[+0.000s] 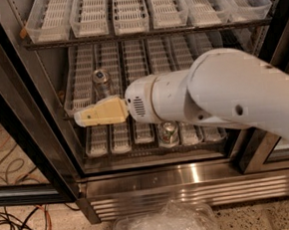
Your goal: Pick redbull can from middle shelf of fridge
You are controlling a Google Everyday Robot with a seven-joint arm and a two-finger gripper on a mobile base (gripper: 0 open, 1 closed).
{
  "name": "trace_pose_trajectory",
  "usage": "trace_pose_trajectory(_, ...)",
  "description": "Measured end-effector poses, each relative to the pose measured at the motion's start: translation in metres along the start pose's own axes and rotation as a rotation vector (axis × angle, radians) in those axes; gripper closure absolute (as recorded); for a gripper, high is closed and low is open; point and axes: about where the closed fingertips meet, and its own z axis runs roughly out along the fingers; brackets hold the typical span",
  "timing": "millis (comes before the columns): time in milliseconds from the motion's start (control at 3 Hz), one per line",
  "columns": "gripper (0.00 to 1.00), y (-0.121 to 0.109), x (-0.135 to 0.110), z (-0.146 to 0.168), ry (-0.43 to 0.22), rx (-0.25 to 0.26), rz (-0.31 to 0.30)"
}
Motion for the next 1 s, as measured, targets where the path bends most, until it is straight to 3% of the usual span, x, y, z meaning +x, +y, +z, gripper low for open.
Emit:
trace_pose_trajectory(333, 0.00, -0.012, -0.010, 0.001, -0.054, 0.059, 0.085)
trace_pose_trajectory(1000, 0.00, -0.014, -0.011, 0.011, -0.074, 0.074, 0.111)
